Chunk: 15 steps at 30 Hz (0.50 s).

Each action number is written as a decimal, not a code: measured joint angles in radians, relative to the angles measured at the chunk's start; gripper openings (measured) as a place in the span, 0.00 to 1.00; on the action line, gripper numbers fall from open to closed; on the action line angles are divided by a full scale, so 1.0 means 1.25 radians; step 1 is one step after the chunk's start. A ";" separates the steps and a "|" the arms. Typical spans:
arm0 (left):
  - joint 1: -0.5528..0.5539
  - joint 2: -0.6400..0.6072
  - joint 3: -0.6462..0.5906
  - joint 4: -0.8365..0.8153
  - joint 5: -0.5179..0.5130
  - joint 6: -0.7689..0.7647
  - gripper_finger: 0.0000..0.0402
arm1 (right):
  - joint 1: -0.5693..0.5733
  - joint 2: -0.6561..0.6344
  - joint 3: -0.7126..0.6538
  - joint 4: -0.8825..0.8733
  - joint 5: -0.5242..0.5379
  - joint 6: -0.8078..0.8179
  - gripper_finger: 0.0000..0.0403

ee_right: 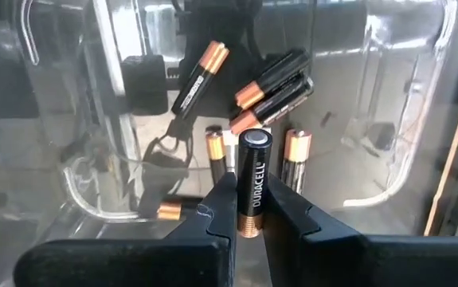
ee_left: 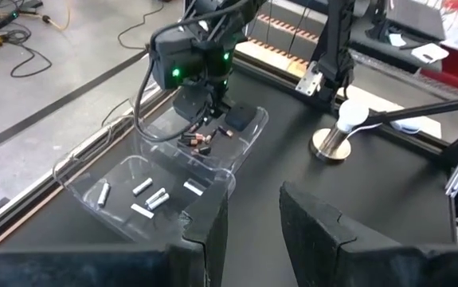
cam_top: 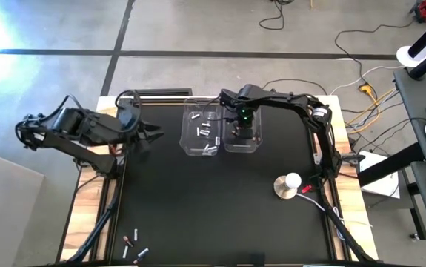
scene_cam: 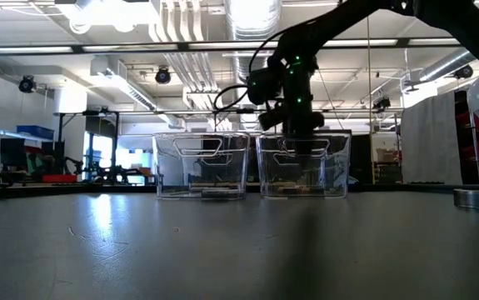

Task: Sort batteries
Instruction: Put the black battery into the right transparent bin

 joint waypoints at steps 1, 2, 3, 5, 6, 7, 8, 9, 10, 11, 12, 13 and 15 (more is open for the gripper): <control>0.000 0.002 -0.004 0.000 0.000 -0.002 0.24 | -0.003 0.000 -0.003 0.007 0.000 -0.005 0.07; 0.000 0.005 -0.007 0.000 0.000 -0.003 0.24 | -0.005 0.000 -0.004 0.012 0.000 -0.006 0.07; 0.000 0.007 -0.010 0.000 0.000 -0.004 0.24 | -0.006 0.000 -0.007 0.017 0.000 -0.008 0.07; 0.000 0.013 -0.011 -0.001 0.000 -0.008 0.24 | -0.009 0.000 -0.013 0.023 -0.010 -0.013 0.07; 0.000 0.015 -0.011 -0.001 0.000 -0.008 0.24 | -0.011 0.000 -0.018 0.026 -0.023 -0.022 0.07; 0.000 0.015 -0.011 -0.001 -0.001 -0.008 0.24 | -0.012 0.000 -0.024 0.030 -0.036 -0.031 0.07; -0.001 0.015 -0.011 -0.002 -0.002 -0.008 0.24 | -0.012 0.000 -0.031 0.031 -0.043 -0.043 0.07; -0.001 0.015 -0.011 -0.002 -0.004 -0.008 0.24 | -0.012 0.000 -0.040 0.033 -0.047 -0.050 0.07; -0.001 0.014 -0.011 -0.002 -0.005 -0.007 0.24 | -0.012 0.000 -0.048 0.035 -0.048 -0.056 0.07; -0.001 0.012 -0.011 -0.002 -0.006 -0.002 0.24 | -0.013 0.000 -0.058 0.042 -0.048 -0.059 0.07; -0.001 0.011 -0.011 -0.002 -0.007 0.002 0.24 | -0.014 0.000 -0.068 0.052 -0.048 -0.058 0.07; -0.001 0.009 -0.011 -0.002 -0.007 0.005 0.24 | -0.016 0.000 -0.076 0.061 -0.048 -0.052 0.07; -0.001 0.005 -0.011 -0.003 -0.008 0.006 0.24 | -0.023 0.000 -0.093 0.078 -0.045 -0.039 0.07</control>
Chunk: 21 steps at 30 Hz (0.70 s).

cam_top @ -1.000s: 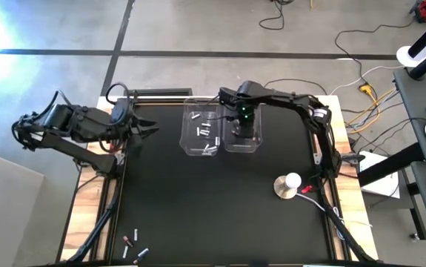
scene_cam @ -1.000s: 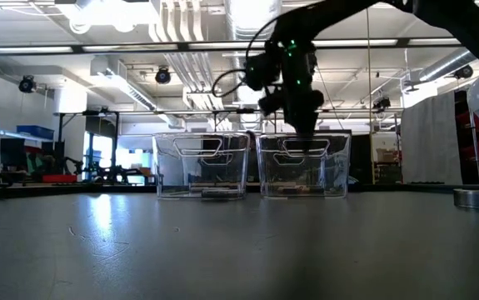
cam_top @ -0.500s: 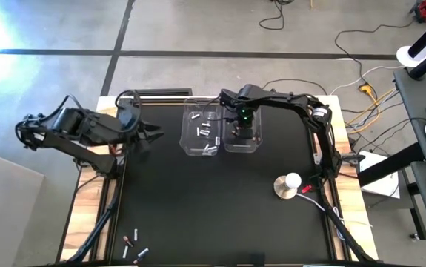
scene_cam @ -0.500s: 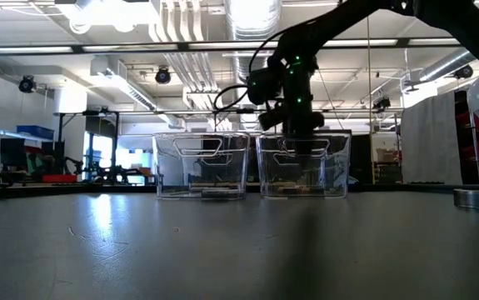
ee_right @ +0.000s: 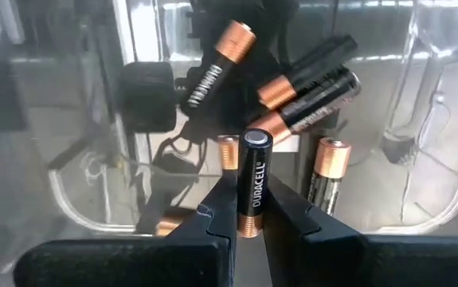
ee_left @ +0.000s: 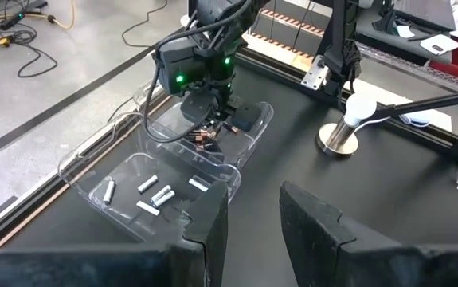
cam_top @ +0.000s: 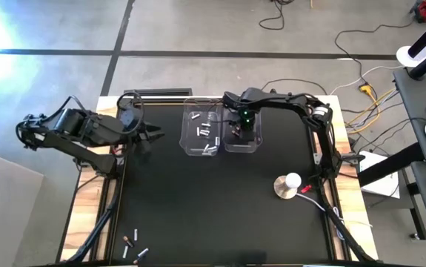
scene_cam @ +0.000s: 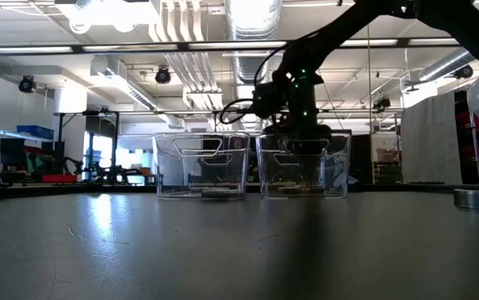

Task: Sort batteries
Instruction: Put the black battery into the right transparent bin

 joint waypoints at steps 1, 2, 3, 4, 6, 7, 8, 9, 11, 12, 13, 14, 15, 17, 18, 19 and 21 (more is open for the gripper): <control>0.000 -0.002 0.000 0.000 0.000 0.000 0.24 | -0.004 0.000 -0.006 0.007 0.001 0.005 0.07; 0.000 -0.003 0.000 -0.001 0.000 0.001 0.24 | -0.007 0.000 -0.013 0.017 0.001 0.008 0.07; 0.000 -0.003 0.000 -0.001 0.000 0.000 0.24 | -0.009 0.000 -0.018 0.024 0.003 0.010 0.07; 0.000 -0.004 0.000 -0.001 0.000 0.000 0.24 | -0.013 0.000 -0.023 0.033 0.003 0.009 0.07; 0.000 -0.004 0.000 -0.002 0.000 -0.004 0.24 | -0.020 0.000 -0.028 0.046 0.003 0.003 0.07; -0.001 -0.004 0.000 -0.002 0.000 -0.007 0.24 | -0.024 0.000 -0.029 0.050 0.003 0.002 0.07; -0.002 -0.004 0.000 -0.002 0.000 -0.008 0.24 | -0.028 0.000 -0.031 0.053 0.003 0.002 0.07; -0.002 -0.004 0.000 -0.002 0.000 -0.013 0.24 | -0.031 0.000 -0.033 0.057 0.003 0.002 0.07; -0.003 -0.004 0.000 -0.002 0.000 -0.025 0.24 | -0.038 0.000 -0.037 0.060 0.003 0.001 0.08; -0.003 -0.004 0.000 -0.002 0.000 -0.031 0.24 | -0.040 0.000 -0.039 0.060 0.003 -0.003 0.09; -0.003 -0.004 0.000 -0.002 0.000 -0.037 0.24 | -0.041 0.000 -0.043 0.061 0.003 -0.005 0.09; -0.004 -0.004 0.000 -0.002 0.000 -0.042 0.24 | -0.041 0.000 -0.047 0.062 0.004 -0.009 0.09; -0.006 -0.004 0.000 -0.002 0.000 -0.045 0.24 | -0.041 0.000 -0.053 0.063 0.003 -0.013 0.09; -0.010 -0.004 0.000 -0.002 0.000 -0.049 0.24 | -0.041 0.000 -0.066 0.065 0.003 -0.019 0.08; -0.014 -0.004 0.000 -0.002 0.000 -0.051 0.24 | -0.040 0.000 -0.073 0.069 0.004 -0.018 0.08; -0.016 -0.004 0.000 -0.002 0.000 -0.054 0.24 | -0.040 -0.001 -0.078 0.075 0.005 -0.016 0.08; -0.023 -0.004 0.000 -0.002 0.000 -0.061 0.24 | -0.040 -0.003 -0.083 0.082 0.004 -0.010 0.08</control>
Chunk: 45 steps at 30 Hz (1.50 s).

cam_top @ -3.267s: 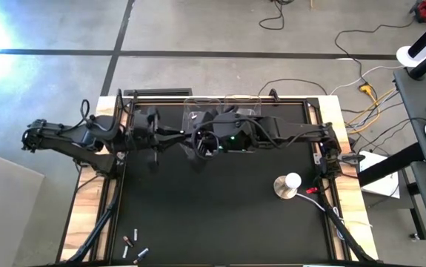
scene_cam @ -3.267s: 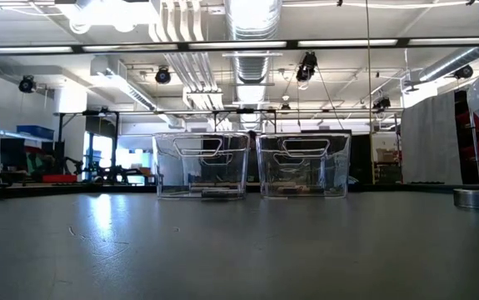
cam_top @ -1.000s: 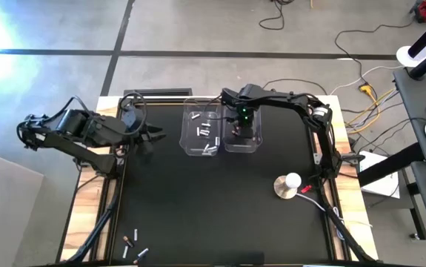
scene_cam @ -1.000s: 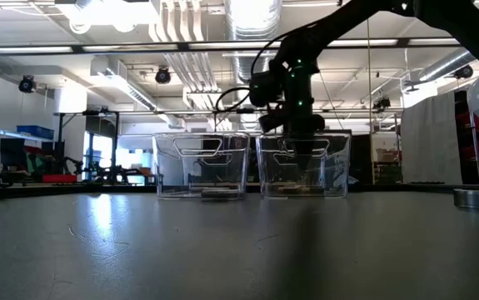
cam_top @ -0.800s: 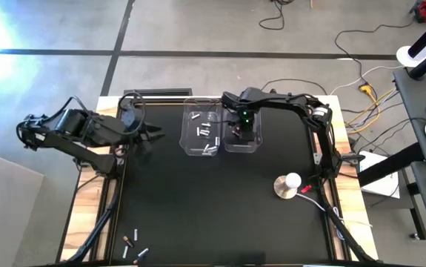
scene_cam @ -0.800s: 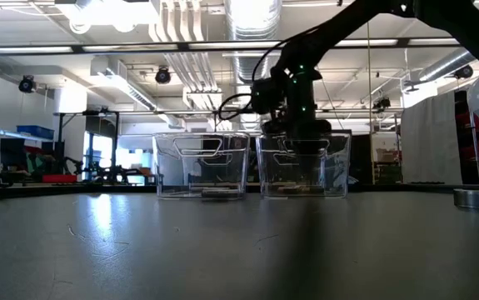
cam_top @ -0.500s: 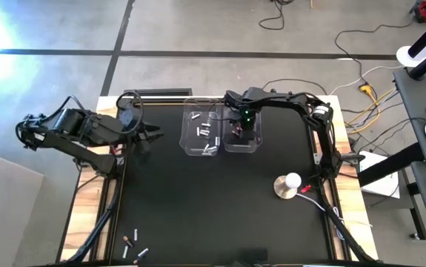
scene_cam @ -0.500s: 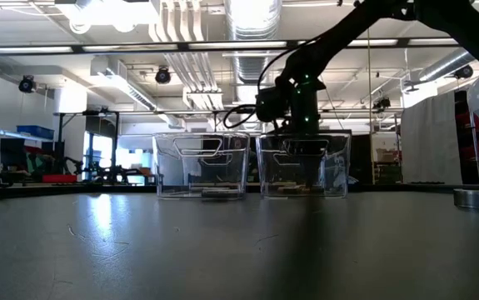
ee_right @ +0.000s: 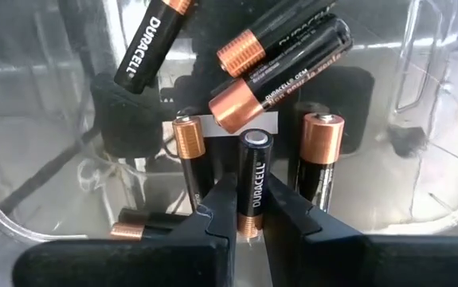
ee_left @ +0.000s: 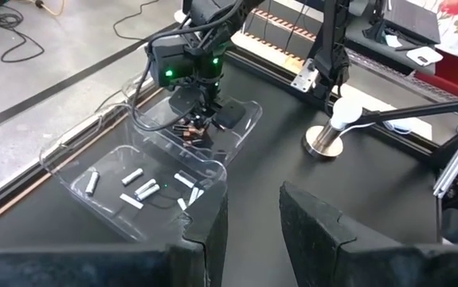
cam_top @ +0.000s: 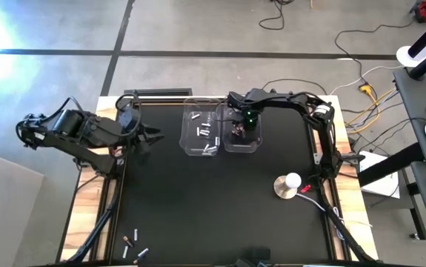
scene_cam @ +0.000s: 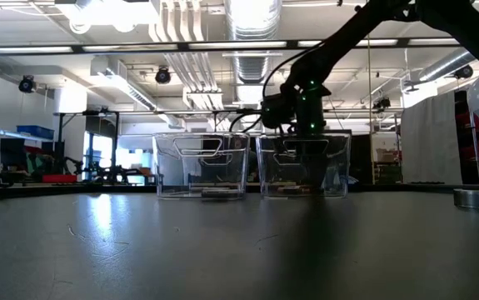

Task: Sort batteries
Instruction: Put the black battery into the right transparent bin, then put the white battery into the left transparent bin

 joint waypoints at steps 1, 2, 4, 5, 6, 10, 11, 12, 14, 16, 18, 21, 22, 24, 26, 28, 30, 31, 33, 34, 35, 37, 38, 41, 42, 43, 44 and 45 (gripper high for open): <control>-0.003 0.000 0.000 0.000 0.000 -0.004 0.24 | 0.000 0.000 -0.002 0.002 0.000 0.000 0.08; -0.006 0.000 0.000 0.000 0.000 -0.007 0.24 | 0.000 0.000 -0.003 0.004 0.000 0.000 0.09; -0.009 0.000 0.000 0.000 0.000 -0.011 0.24 | 0.000 0.000 -0.006 0.011 0.000 0.000 0.10; -0.009 0.000 0.000 0.001 0.000 -0.015 0.24 | 0.000 0.000 -0.007 0.015 0.000 0.001 0.10; -0.010 0.000 0.000 0.001 0.000 -0.016 0.24 | 0.000 0.000 -0.007 0.017 0.000 0.006 0.10; -0.010 0.000 0.000 0.001 0.001 -0.022 0.24 | 0.000 0.000 -0.007 0.042 0.000 0.033 0.10; -0.010 0.000 0.000 0.001 0.001 -0.023 0.24 | 0.000 0.000 -0.007 0.044 0.000 0.035 0.11; -0.010 0.000 0.000 0.001 0.001 -0.026 0.24 | 0.000 0.000 -0.007 0.044 0.000 0.034 0.11; -0.010 0.000 0.000 0.001 0.006 -0.036 0.24 | 0.000 0.000 -0.007 0.045 0.000 0.034 0.12; -0.010 -0.001 0.000 0.001 0.015 -0.042 0.24 | 0.000 0.000 -0.007 0.046 0.000 0.035 0.13; -0.014 -0.003 0.000 0.001 0.023 -0.043 0.24 | 0.000 0.000 -0.007 0.050 0.000 0.035 0.13; -0.025 -0.007 0.000 0.001 0.024 -0.043 0.24 | 0.000 0.000 -0.007 0.057 0.000 0.036 0.13; -0.029 -0.009 0.000 0.001 0.024 -0.043 0.24 | 0.000 0.000 -0.007 0.057 0.000 0.035 0.13; -0.033 -0.013 0.000 0.001 0.033 -0.043 0.24 | 0.000 0.001 -0.007 0.058 0.000 0.035 0.13; -0.034 -0.019 0.000 0.001 0.061 -0.044 0.24 | 0.000 0.001 -0.007 0.058 0.000 0.036 0.13; -0.034 -0.024 0.000 0.001 0.103 -0.047 0.24 | 0.000 0.001 -0.007 0.058 0.000 0.028 0.13; -0.034 -0.029 0.000 -0.003 0.138 -0.049 0.24 | 0.000 0.001 -0.007 0.059 0.000 0.024 0.14; -0.034 -0.032 0.000 -0.009 0.146 -0.051 0.24 | 0.000 0.001 -0.006 0.057 0.000 0.024 0.14; -0.034 -0.037 0.001 -0.034 0.146 -0.061 0.24 | 0.000 0.001 -0.002 0.055 0.000 0.028 0.15; -0.034 -0.038 0.001 -0.044 0.138 -0.067 0.24 | 0.001 0.000 -0.001 0.057 0.000 0.030 0.16; -0.034 -0.039 0.001 -0.053 0.127 -0.073 0.24 | 0.001 -0.002 0.000 0.059 0.000 0.031 0.17; -0.033 -0.039 0.001 -0.075 0.112 -0.084 0.24 | 0.001 -0.006 0.001 0.061 0.000 0.030 0.19; -0.033 -0.038 0.001 -0.087 0.112 -0.091 0.24 | 0.002 -0.009 0.001 0.063 0.000 0.027 0.20; -0.034 -0.034 0.001 -0.141 0.117 -0.117 0.24 | 0.002 -0.030 0.001 0.060 0.000 0.024 0.24; -0.034 -0.032 0.001 -0.168 0.128 -0.129 0.24 | 0.002 -0.040 0.001 0.060 0.000 0.024 0.26; -0.034 -0.030 0.001 -0.193 0.133 -0.142 0.24 | 0.002 -0.050 0.002 0.060 0.000 0.024 0.27; -0.034 -0.027 0.001 -0.218 0.132 -0.157 0.24 | 0.004 -0.061 0.002 0.060 0.000 0.023 0.29; -0.034 -0.024 0.001 -0.240 0.132 -0.169 0.24 | 0.004 -0.073 0.002 0.060 0.000 0.024 0.30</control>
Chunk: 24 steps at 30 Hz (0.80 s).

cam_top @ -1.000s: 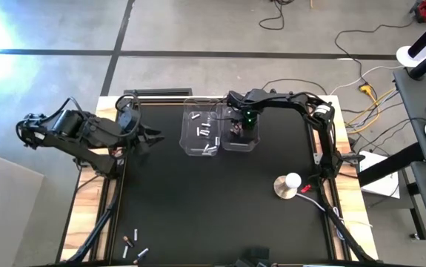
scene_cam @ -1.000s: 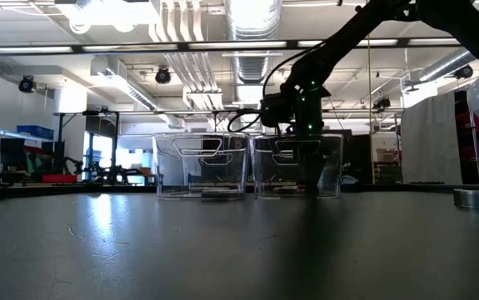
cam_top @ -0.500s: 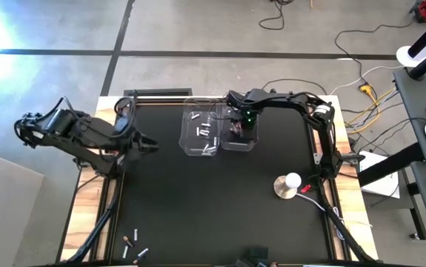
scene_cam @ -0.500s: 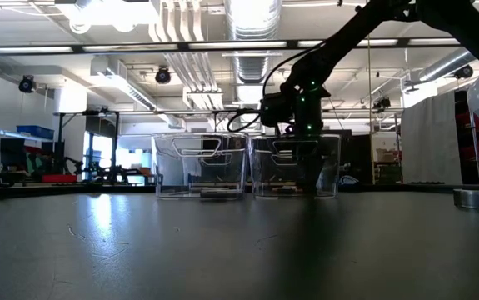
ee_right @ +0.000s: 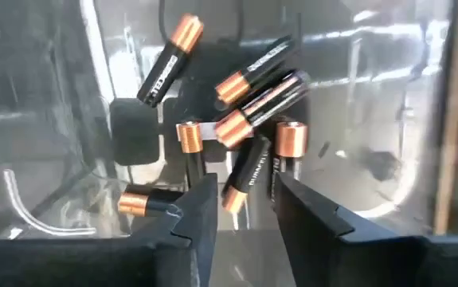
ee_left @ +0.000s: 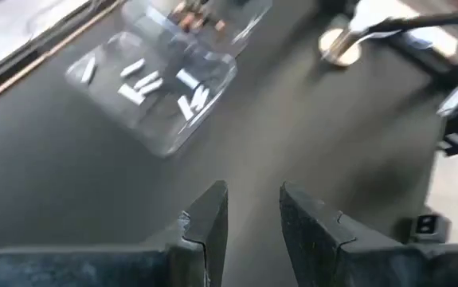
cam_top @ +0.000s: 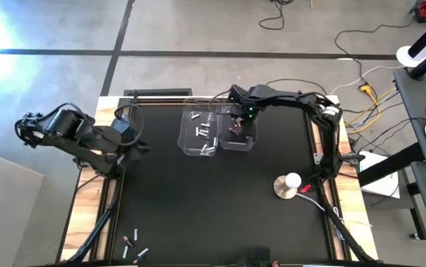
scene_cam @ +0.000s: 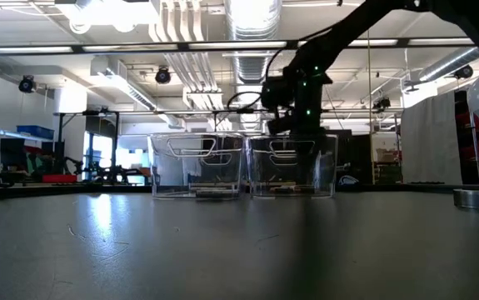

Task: Sort batteries
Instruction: Put the white battery into the left transparent bin

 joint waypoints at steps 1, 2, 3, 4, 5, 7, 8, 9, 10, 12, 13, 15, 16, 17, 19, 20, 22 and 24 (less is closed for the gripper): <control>0.000 0.003 -0.001 -0.015 0.000 -0.011 0.24 | 0.001 -0.012 0.000 -0.001 0.000 0.002 0.31; 0.000 0.004 -0.004 -0.023 -0.001 -0.022 0.24 | 0.002 -0.027 0.000 -0.001 0.000 0.005 0.32; 0.000 0.005 -0.010 -0.028 -0.001 -0.028 0.24 | 0.005 -0.041 0.000 0.000 0.000 0.012 0.34; 0.000 0.007 -0.017 -0.027 -0.001 -0.035 0.24 | 0.009 -0.057 0.000 0.000 0.000 0.025 0.35; 0.000 0.008 -0.025 -0.023 -0.001 -0.044 0.24 | 0.012 -0.072 0.000 0.000 -0.001 0.037 0.36; 0.000 0.009 -0.051 -0.019 0.000 -0.066 0.24 | 0.023 -0.104 0.000 0.000 -0.002 0.073 0.37; 0.000 0.009 -0.066 -0.020 0.000 -0.086 0.24 | 0.031 -0.121 0.000 0.000 -0.005 0.089 0.38; 0.000 0.009 -0.082 -0.021 0.002 -0.109 0.24 | 0.039 -0.138 0.000 0.002 -0.013 0.104 0.39; 0.000 0.009 -0.100 -0.021 0.012 -0.129 0.24 | 0.049 -0.155 0.000 0.005 -0.028 0.118 0.39; 0.000 0.008 -0.138 -0.022 0.052 -0.155 0.24 | 0.074 -0.189 0.001 0.020 -0.063 0.153 0.40; 0.000 0.009 -0.157 -0.020 0.074 -0.165 0.24 | 0.089 -0.205 0.001 0.031 -0.080 0.164 0.40; -0.001 0.010 -0.198 -0.010 0.116 -0.207 0.24 | 0.126 -0.234 0.001 0.062 -0.089 0.184 0.39; -0.002 0.011 -0.220 -0.004 0.140 -0.239 0.24 | 0.145 -0.248 0.001 0.080 -0.090 0.187 0.39; -0.002 0.012 -0.243 0.006 0.168 -0.271 0.24 | 0.165 -0.261 0.001 0.096 -0.090 0.187 0.38; -0.003 0.016 -0.287 0.034 0.243 -0.336 0.24 | 0.208 -0.284 0.001 0.137 -0.090 0.195 0.36; -0.006 0.018 -0.312 0.052 0.287 -0.370 0.24 | 0.228 -0.293 0.001 0.161 -0.089 0.203 0.36; -0.018 0.025 -0.356 0.097 0.373 -0.444 0.24 | 0.270 -0.305 0.001 0.201 -0.088 0.219 0.34; -0.039 0.033 -0.398 0.152 0.437 -0.518 0.24 | 0.312 -0.309 0.001 0.239 -0.085 0.224 0.33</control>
